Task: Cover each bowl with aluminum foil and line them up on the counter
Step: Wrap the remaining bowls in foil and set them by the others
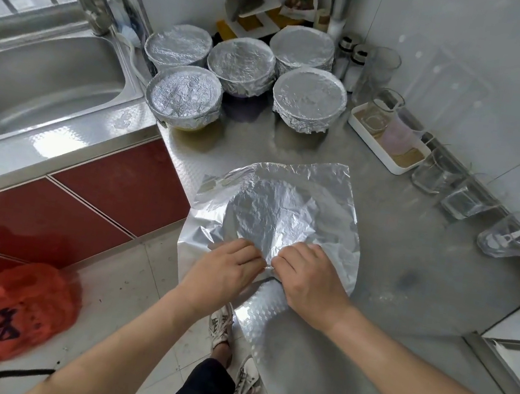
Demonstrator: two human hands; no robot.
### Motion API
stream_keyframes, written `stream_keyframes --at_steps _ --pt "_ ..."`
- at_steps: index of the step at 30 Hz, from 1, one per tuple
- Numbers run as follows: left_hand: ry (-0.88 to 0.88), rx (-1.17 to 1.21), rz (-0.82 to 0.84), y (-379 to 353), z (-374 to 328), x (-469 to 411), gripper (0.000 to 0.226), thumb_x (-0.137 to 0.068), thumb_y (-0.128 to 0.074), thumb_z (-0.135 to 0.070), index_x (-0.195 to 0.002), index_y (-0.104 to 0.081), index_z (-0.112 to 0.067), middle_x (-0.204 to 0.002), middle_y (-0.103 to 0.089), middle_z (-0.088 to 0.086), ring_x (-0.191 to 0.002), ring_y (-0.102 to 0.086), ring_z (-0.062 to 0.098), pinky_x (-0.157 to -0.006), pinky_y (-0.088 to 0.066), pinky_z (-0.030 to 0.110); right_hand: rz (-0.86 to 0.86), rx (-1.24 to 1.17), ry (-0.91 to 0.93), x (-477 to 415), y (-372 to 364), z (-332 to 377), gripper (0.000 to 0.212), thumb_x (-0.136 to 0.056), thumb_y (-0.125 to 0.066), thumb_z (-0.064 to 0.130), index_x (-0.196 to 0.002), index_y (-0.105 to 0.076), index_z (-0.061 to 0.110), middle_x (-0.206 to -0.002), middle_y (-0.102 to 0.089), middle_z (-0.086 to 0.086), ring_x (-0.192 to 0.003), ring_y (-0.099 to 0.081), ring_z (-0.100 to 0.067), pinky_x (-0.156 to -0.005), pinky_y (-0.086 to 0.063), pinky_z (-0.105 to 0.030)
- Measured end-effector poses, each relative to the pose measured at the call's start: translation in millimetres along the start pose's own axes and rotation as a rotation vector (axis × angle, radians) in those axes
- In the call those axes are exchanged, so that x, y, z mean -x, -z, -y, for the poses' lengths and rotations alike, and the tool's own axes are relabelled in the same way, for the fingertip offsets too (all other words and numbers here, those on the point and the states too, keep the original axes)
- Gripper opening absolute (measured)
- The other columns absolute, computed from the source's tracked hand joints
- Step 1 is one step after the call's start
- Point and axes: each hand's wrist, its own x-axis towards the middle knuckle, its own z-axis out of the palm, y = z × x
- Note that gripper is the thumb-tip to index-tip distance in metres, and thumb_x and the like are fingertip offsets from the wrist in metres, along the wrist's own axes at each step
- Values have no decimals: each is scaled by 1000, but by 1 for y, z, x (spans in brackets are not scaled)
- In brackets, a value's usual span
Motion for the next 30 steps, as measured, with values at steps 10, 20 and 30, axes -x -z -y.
stream_keyframes --at_steps 10,20,30 --pt "255 38 -11 19 5 11 17 -87 -61 -18 -97 -74 -14 -101 -66 -2 -97 -58 19 -80 -52 31 -196 -165 -667 9 27 -20 36 -82 -58 37 -110 -66 17 -112 -59 -6 -102 -56 -28 -83 -41 -38" --pt "364 235 -45 -2 -19 0 26 -91 -59 -37 -98 -77 -20 -92 -67 -6 -88 -57 12 -68 -51 24 -214 -1280 -1586 13 45 -33 72 -84 -70 3 -144 -32 16 -108 -67 -15 -72 -66 -12 -56 -49 -14" --pt "237 180 -113 -7 -14 -7 22 -89 -61 -28 -87 -77 -13 -82 -66 -2 -78 -54 15 -70 -45 21 -351 -1419 -1590 15 36 -33 51 -83 -63 -9 -128 -50 11 -84 -65 -13 -58 -64 -12 -52 -50 -21"
